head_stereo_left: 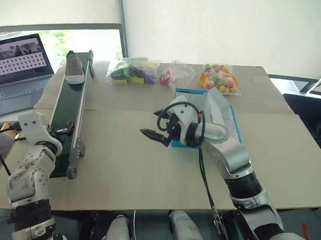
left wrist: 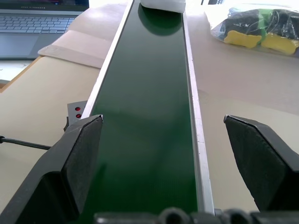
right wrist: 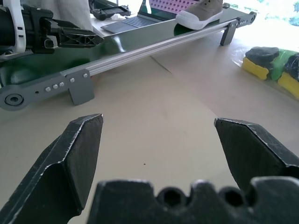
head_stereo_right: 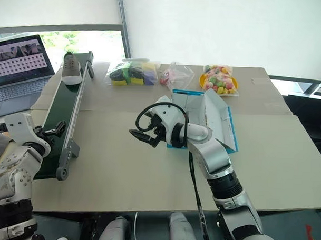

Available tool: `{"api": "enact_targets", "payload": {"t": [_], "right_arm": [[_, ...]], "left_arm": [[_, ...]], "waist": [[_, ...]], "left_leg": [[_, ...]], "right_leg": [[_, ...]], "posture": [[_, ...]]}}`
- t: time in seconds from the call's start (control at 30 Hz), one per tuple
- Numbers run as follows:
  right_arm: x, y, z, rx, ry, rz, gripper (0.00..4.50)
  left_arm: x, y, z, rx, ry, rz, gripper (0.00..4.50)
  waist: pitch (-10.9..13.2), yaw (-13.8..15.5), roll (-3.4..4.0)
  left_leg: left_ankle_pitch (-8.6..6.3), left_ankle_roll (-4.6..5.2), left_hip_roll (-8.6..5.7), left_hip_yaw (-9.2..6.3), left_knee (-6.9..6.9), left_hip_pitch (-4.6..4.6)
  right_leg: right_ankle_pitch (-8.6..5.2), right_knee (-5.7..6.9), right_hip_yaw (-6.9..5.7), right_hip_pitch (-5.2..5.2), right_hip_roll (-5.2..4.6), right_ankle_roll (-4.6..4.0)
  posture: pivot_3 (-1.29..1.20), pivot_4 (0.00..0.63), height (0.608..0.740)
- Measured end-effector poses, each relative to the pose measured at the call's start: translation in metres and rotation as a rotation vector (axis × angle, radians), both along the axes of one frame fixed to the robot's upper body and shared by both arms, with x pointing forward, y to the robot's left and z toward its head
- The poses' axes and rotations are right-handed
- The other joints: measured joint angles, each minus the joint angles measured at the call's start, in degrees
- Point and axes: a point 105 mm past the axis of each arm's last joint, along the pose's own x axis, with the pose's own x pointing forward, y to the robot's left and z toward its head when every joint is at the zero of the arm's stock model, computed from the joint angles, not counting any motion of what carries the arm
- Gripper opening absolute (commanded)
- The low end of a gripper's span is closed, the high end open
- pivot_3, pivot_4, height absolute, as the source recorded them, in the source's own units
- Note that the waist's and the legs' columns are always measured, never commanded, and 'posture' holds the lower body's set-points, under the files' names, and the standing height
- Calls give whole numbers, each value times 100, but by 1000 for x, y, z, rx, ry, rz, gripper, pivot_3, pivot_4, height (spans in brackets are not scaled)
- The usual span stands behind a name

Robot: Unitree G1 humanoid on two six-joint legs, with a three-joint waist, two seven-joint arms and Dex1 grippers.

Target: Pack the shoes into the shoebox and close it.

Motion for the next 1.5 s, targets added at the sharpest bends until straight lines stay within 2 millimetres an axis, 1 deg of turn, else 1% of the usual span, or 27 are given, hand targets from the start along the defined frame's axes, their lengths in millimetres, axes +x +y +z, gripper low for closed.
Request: {"api": "enact_targets", "payload": {"t": [0.17, 0.63, 0.77, 0.9, 1.07, 1.2, 1.27, 1.3, 1.33, 1.4, 1.47, 1.5], "right_arm": [[0, 1, 0, 8, 1, -3, 4500], [0, 2, 3, 22, -3, -13, 4500], [0, 2, 3, 25, -4, -15, 4500], [0, 2, 4, 30, -4, -17, 4500], [1, -1, 6, 43, -2, -27, 4500], [0, 0, 10, 63, -2, -23, 4500], [-1, 0, 10, 66, -1, -21, 4500], [-1, 0, 10, 67, -1, -21, 4500], [0, 0, 10, 67, 0, -23, 4500], [0, -1, 11, 69, -2, -32, 4500], [1, -1, 11, 71, -4, -38, 4500], [1, -1, 11, 72, -4, -38, 4500]], "left_arm": [[4, 0, 6, 12, -12, 8, 4448], [6, 2, -6, 26, 44, 28, 4448], [7, 2, -5, 27, 43, 27, 4448], [10, 1, -7, 24, 53, 23, 4448], [15, 3, -20, 11, 102, 54, 4448], [23, -5, -20, 1, 101, 60, 4448], [25, -9, -20, -7, 96, 59, 3928], [26, -11, -21, -7, 96, 57, 3771], [27, -13, -21, -11, 95, 52, 3400], [28, -16, -21, -13, 95, 43, 3004], [29, -19, -21, -14, 92, 34, 2772], [29, -19, -20, -14, 91, 33, 2772]], "waist": [[0, 3, 0], [0, 5, -1], [0, 5, -1], [0, 7, -1], [0, 13, -2], [-1, 36, -2], [-1, 50, -1], [-1, 60, -1], [-1, 69, -1], [-1, 105, -1], [-1, 143, -2], [-1, 157, -2]], "left_leg": [[0, 0, 0, 0, 0, 0], [0, 0, 0, 0, 0, 0], [0, 0, 0, 0, 0, 0], [0, 0, 0, 0, 0, 0], [0, 0, 0, 0, 0, 0], [0, 0, -1, -1, 1, 2], [0, 0, -1, -1, 1, 2], [0, 0, -1, -1, 1, 3], [0, 0, -1, -1, 1, 3], [0, 0, -1, -2, 1, 3], [0, 0, -1, -1, 2, 3], [0, -1, -1, -1, 2, 3]], "right_leg": [[0, 0, 0, 0, 0, 0], [0, 0, 0, 0, 0, 1], [0, 0, 0, 0, 0, 0], [0, 0, 0, 0, 0, 0], [1, 2, -1, 1, 0, 2], [2, 4, -2, 3, 0, 3], [2, 5, -2, 4, -1, 3], [2, 5, -2, 4, -1, 2], [2, 6, -2, 4, 0, 2], [2, 6, -2, 4, -1, 2], [1, 5, -2, 4, -1, 1], [1, 5, -2, 4, -1, 1]], "posture": [[0, 150, 740], [0, 150, 740], [0, 150, 740], [0, 150, 740], [0, 150, 740], [0, 150, 740], [0, 150, 740], [0, 150, 740], [0, 150, 740], [0, 150, 740], [0, 150, 740], [0, 150, 740]]}}
